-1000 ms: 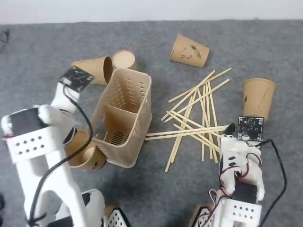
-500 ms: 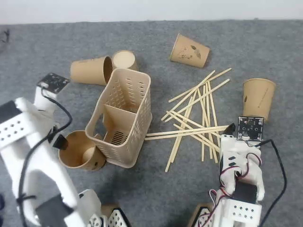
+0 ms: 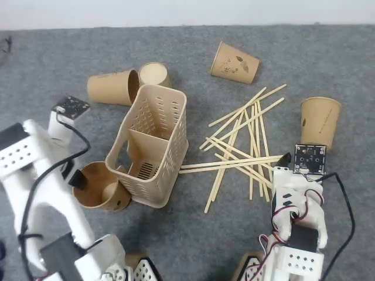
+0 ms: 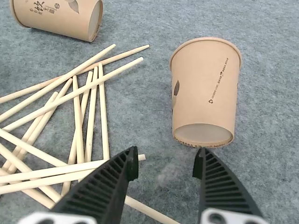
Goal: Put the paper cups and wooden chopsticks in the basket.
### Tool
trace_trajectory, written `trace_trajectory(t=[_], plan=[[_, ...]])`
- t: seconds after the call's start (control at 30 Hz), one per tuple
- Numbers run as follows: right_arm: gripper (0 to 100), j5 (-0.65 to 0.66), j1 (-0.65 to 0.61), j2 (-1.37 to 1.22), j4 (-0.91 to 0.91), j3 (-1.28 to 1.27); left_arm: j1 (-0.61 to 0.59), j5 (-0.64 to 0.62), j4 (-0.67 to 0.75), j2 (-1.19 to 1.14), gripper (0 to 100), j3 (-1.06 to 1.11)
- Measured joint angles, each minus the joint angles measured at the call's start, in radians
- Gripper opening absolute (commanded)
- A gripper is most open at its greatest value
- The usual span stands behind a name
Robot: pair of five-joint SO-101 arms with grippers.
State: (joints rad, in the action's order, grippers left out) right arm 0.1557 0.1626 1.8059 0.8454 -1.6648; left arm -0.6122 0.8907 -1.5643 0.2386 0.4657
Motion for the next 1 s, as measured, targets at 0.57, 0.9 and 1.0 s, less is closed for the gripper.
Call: trace_trajectory(t=[0.57,0.9,1.0], plan=[[20.5,0.0,0.0,0.0,0.0,0.0,0.075,0.0,-0.031,0.0,1,-0.087],[20.5,0.0,0.0,0.0,0.0,0.0,0.075,0.0,-0.166,0.0,1,-0.382],[20.5,0.0,0.0,0.0,0.0,0.0,0.084,0.0,-0.166,0.0,1,-0.437]])
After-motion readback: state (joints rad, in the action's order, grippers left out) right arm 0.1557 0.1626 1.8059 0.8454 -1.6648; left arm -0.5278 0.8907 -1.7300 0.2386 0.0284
